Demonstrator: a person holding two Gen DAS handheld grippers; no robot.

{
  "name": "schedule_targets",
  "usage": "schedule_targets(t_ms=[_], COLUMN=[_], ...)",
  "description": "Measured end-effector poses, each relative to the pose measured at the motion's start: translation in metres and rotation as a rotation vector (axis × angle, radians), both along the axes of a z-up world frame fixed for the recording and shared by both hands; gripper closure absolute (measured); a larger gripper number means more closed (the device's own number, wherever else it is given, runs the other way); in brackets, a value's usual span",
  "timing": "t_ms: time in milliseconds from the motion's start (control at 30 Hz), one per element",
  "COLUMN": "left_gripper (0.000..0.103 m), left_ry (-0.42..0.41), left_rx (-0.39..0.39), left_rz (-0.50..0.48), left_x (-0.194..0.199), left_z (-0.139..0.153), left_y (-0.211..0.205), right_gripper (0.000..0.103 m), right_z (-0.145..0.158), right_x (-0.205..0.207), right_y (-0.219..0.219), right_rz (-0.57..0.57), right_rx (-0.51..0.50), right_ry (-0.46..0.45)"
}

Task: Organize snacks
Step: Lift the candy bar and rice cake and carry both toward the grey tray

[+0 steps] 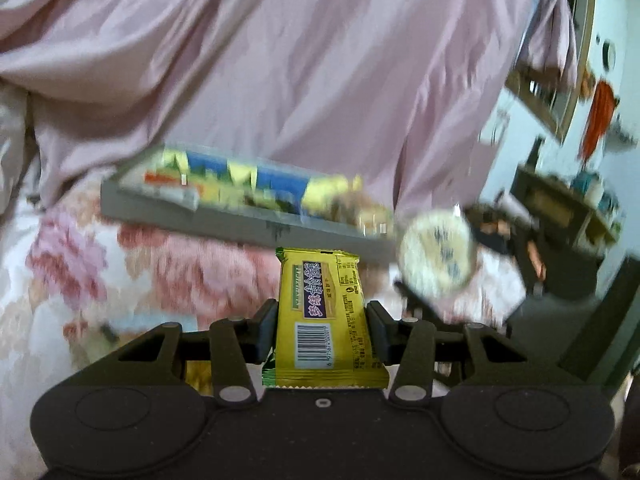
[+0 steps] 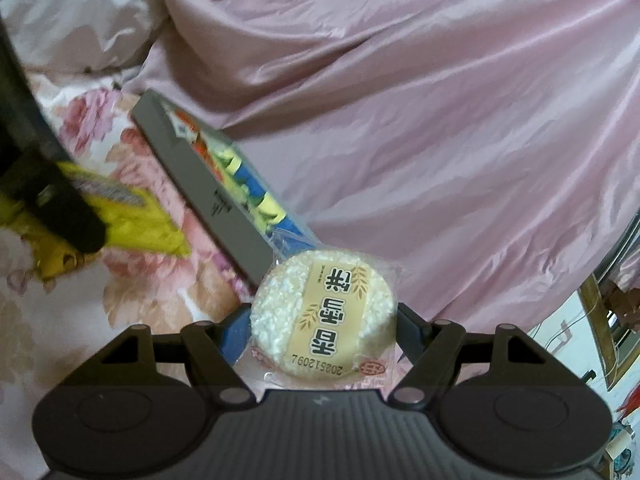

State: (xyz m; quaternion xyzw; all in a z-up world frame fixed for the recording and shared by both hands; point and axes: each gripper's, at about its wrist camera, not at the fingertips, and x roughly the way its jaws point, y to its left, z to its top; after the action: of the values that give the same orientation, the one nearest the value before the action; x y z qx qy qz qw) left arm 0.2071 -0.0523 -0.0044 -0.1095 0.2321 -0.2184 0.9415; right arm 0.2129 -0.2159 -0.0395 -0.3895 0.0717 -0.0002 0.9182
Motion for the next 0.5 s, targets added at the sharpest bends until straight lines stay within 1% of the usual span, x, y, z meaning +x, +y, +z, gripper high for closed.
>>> schedule_targets(t_ms=[133, 200, 267, 367, 500], left_gripper=[0.054, 0.054, 0.054, 0.054, 0.054], left_ry=[-0.063, -0.109, -0.143, -0.165, -0.191], left_rx=[-0.022, -0.022, -0.043, -0.074, -0.082], left_rz=[0.025, 0.048, 0.083, 0.133, 0.186], left_x=[0.018, 0.030, 0.045, 0.069, 0.095], left_z=[0.014, 0.020, 0.027, 0.035, 0.037], left_y=[0.002, 0.004, 0.010, 0.018, 0.029], right_gripper=[0.026, 0.026, 0.026, 0.026, 0.025], right_z=[0.005, 0.008, 0.012, 0.020, 0.032], right_x=[0.005, 0.009, 0.015, 0.022, 0.036], right_y=[-0.002, -0.003, -0.004, -0.003, 0.003], right_rz=[-0.008, -0.016, -0.026, -0.033, -0.036], right_rx=[0.049, 0.079, 0.108, 0.162, 0.236], right_ry=[-0.019, -0.025, -0.034, -0.056, -0.083])
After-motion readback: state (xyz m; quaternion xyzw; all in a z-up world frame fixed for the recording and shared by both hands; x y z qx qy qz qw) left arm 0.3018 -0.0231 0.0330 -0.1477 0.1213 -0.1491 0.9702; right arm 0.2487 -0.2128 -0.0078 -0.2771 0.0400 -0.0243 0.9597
